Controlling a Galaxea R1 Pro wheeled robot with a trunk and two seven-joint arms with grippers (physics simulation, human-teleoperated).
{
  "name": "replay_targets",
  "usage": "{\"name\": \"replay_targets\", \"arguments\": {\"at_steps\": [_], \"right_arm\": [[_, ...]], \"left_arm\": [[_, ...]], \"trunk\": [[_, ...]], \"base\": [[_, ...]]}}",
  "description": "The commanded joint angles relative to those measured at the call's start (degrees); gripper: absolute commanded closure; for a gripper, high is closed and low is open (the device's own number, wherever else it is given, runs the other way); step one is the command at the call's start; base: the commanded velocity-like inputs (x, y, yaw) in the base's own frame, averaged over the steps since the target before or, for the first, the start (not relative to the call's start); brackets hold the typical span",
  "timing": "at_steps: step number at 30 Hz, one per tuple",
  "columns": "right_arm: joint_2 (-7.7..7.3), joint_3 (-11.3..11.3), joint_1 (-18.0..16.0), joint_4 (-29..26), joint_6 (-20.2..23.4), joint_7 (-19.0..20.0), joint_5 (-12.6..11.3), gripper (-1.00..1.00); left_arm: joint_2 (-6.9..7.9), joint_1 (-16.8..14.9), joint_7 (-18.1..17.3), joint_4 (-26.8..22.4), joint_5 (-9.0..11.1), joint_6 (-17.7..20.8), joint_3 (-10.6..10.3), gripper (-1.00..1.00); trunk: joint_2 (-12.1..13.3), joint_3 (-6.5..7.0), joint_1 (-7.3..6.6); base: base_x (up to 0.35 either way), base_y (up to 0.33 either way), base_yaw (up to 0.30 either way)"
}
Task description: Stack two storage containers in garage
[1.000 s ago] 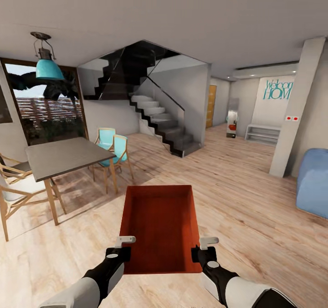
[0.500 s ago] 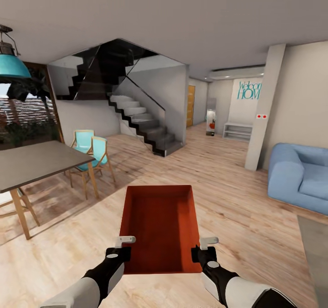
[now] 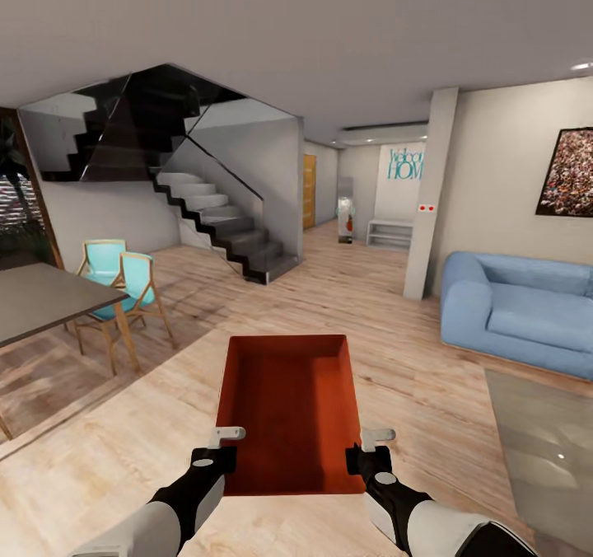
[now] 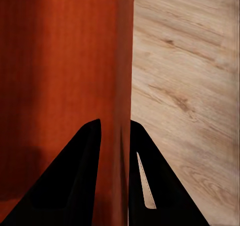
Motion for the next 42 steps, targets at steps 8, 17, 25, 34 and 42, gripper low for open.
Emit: {"name": "replay_targets", "arguments": {"at_steps": [8,17,25,34,42], "right_arm": [[0.00,-0.3,0.0,0.2,-0.3,-0.3,-1.5,1.00],[0.00,-0.3,0.0,0.2,-0.3,-0.3,-1.5,1.00],[0.00,-0.3,0.0,0.2,-0.3,-0.3,-1.5,1.00],[0.00,-0.3,0.0,0.2,-0.3,-0.4,-1.6,1.00],[0.00,-0.3,0.0,0.2,-0.3,-0.4,-1.7,1.00]], "left_arm": [[-0.05,-0.1,0.1,-0.7,-1.1,0.2,2.5,1.00],[-0.05,-0.1,0.1,-0.7,-1.1,0.2,2.5,1.00],[-0.05,-0.1,0.2,-0.7,-1.1,0.2,2.5,1.00],[-0.05,-0.1,0.3,-0.8,-1.1,0.2,2.6,1.00],[0.03,-0.1,0.4,-0.8,-1.1,0.2,2.6,1.00]], "trunk": [[-0.1,-0.08,0.00],[-0.1,-0.08,0.00],[-0.1,-0.08,0.00],[-0.1,-0.08,0.00],[-0.1,-0.08,0.00]], "base": [[0.000,0.000,-0.289],[0.000,0.000,-0.290],[0.000,0.000,-0.113],[0.009,0.000,-0.002],[0.314,0.000,0.000]]}}
